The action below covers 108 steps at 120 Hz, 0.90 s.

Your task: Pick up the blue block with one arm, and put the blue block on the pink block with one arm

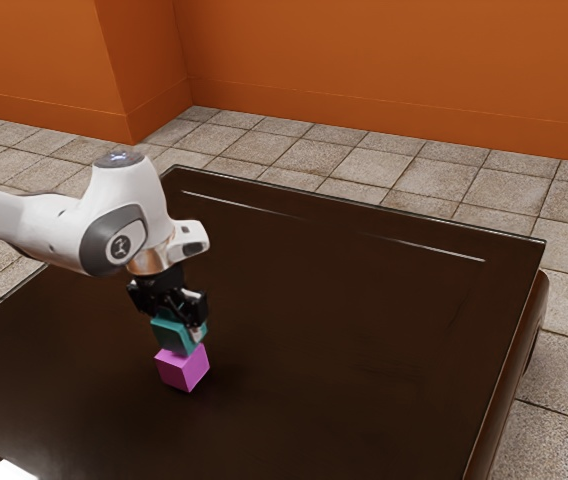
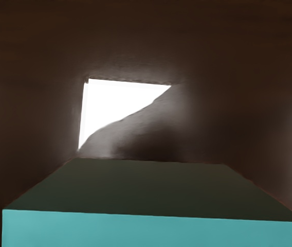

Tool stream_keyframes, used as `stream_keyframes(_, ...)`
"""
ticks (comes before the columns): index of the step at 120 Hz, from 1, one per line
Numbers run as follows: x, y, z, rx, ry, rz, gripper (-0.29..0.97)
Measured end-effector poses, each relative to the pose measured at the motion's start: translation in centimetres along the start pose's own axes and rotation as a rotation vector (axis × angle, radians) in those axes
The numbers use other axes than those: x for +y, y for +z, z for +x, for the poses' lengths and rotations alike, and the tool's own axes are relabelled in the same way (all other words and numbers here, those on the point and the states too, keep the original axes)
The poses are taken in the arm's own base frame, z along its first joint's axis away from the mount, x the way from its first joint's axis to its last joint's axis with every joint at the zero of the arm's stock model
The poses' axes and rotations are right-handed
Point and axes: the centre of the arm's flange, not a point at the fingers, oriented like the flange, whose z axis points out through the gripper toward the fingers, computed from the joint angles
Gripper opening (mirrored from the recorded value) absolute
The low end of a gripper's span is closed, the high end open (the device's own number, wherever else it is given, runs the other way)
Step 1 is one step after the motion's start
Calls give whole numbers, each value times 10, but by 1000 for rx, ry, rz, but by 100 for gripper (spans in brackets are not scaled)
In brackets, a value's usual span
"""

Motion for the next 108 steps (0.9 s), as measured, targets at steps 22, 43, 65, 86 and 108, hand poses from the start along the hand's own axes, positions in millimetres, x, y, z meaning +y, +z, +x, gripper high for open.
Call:
stream_keyframes(22, -8, 7, -9, -53, -5, 4, 39)
stream_keyframes(43, -28, 10, -9, -74, -42, 7, 39)
stream_keyframes(65, -48, 10, -4, -76, -83, 7, 39)
stream_keyframes(86, -66, 10, -1, -76, -119, 6, 39)
stream_keyframes(108, -83, 7, 1, -71, -156, 4, 39)
